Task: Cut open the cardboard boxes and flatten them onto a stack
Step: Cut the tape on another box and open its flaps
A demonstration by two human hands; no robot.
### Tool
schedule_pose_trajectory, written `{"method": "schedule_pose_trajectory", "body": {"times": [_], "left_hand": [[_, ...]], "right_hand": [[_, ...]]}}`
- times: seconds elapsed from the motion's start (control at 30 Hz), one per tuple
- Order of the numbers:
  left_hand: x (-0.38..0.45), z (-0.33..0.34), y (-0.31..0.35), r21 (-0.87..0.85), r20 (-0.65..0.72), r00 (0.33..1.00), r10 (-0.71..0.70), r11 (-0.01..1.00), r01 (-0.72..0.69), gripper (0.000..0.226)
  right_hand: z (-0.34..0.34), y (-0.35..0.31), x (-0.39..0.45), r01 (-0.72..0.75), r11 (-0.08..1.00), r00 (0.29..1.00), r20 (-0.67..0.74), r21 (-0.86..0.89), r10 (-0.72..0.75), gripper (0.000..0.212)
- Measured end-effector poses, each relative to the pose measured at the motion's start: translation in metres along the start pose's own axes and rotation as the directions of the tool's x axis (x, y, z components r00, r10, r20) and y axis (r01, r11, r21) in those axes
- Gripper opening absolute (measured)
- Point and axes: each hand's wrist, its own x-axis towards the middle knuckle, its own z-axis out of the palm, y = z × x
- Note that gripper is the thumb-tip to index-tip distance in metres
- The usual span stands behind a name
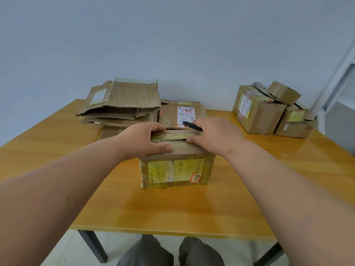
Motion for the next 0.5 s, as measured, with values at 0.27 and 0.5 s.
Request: {"method": "schedule_pose_trajectory", "body": {"times": [0.27,0.5], "left_hand": [[0.007,-0.005,0.001,-0.040,0.050,0.999,-0.005,0.999,0.007,0.075],[0.010,-0.003,-0.015,-0.576,-0.091,0.976,-0.199,0.810,0.111,0.017]], "right_hand": [[0.008,0.001,0.012,0.129,0.980,0.976,-0.153,-0.150,-0.152,0.026],[0.012,0.005,0.015,-0.039,0.980,0.921,-0.374,0.194,0.111,0.015]]}}
